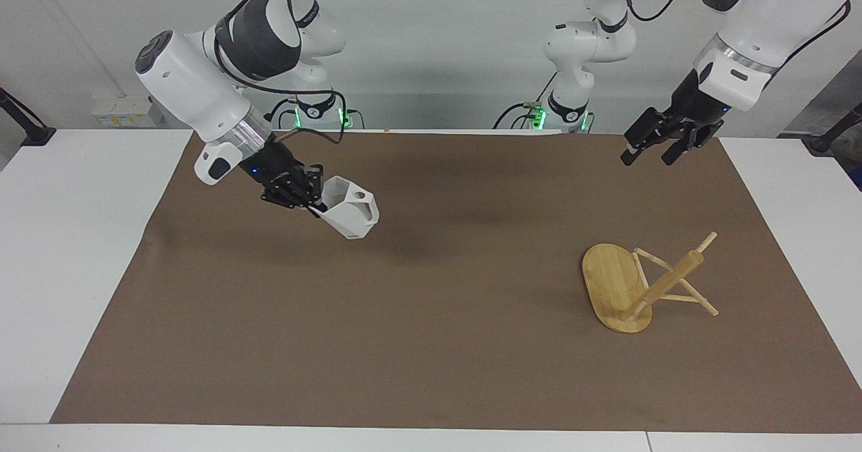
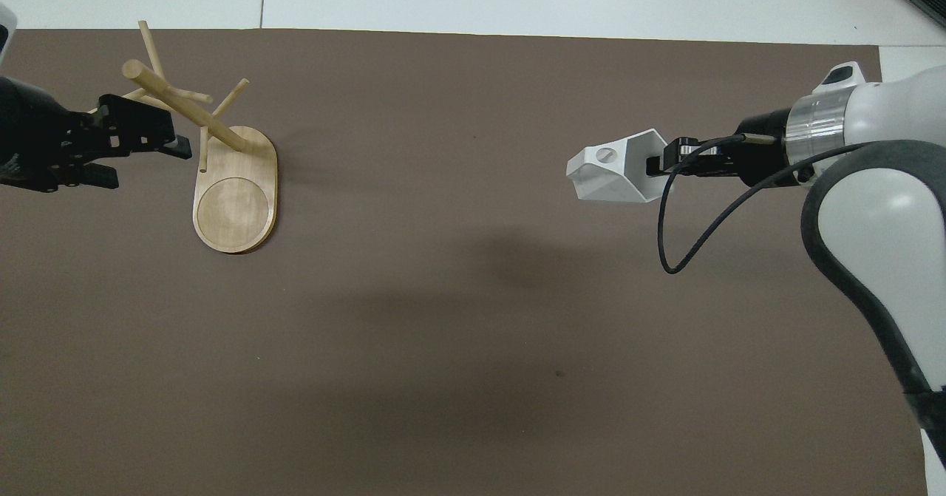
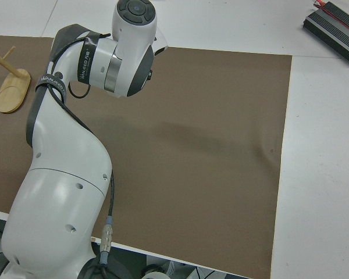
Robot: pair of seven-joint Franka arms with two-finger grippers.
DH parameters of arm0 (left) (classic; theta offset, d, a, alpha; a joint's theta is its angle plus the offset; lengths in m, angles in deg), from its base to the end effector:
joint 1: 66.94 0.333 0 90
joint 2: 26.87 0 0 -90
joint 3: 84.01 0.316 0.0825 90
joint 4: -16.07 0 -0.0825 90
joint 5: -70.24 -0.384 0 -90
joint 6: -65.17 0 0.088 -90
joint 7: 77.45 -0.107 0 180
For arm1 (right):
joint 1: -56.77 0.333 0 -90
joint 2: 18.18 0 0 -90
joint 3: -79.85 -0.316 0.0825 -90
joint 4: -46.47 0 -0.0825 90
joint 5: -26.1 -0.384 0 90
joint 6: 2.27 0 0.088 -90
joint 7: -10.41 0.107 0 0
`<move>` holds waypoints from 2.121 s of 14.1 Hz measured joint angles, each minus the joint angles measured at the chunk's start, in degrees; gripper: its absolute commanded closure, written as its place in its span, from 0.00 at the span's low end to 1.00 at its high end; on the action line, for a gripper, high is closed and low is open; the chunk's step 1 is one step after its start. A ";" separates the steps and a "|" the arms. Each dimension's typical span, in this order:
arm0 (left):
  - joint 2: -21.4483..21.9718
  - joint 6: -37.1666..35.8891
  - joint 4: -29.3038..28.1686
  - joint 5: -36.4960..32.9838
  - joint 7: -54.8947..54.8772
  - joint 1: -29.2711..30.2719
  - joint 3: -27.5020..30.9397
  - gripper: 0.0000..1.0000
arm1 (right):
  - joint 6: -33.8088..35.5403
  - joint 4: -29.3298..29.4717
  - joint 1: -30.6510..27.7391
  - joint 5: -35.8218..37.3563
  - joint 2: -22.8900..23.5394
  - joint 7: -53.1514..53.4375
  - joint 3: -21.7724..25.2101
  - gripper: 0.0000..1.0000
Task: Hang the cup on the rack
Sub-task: 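Lift the cup with the right gripper toward the approaching left gripper, then close the left gripper on the cup rim held by the right gripper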
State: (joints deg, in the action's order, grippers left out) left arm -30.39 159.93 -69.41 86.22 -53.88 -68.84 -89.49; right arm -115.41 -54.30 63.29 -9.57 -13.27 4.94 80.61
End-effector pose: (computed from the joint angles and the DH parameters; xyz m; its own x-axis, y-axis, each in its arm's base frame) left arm 0.5743 -0.1000 0.6391 0.9584 0.2847 -0.0231 0.2785 -0.9136 0.2964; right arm 0.5988 0.0981 0.5332 0.9924 -0.0512 0.1123 0.0195 -0.8334 -0.5523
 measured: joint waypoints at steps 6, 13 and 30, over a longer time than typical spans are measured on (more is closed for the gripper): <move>-5.96 6.98 1.86 9.96 26.90 -0.08 -5.92 0.00 | 0.45 0.59 0.16 -19.45 -0.09 -0.57 -5.95 1.00; -7.88 11.58 2.47 19.31 56.85 -1.44 -7.28 0.00 | -6.18 0.69 3.43 -35.87 -0.16 -0.33 -9.30 1.00; -4.98 5.35 2.40 19.46 73.72 -3.01 -7.08 0.00 | -12.95 0.36 8.29 -42.17 0.54 0.19 -9.31 1.00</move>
State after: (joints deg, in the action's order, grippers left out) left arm -35.38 165.28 -67.01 105.68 19.84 -71.85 -96.57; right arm -128.36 -53.94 71.57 -51.74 -12.73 5.13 71.31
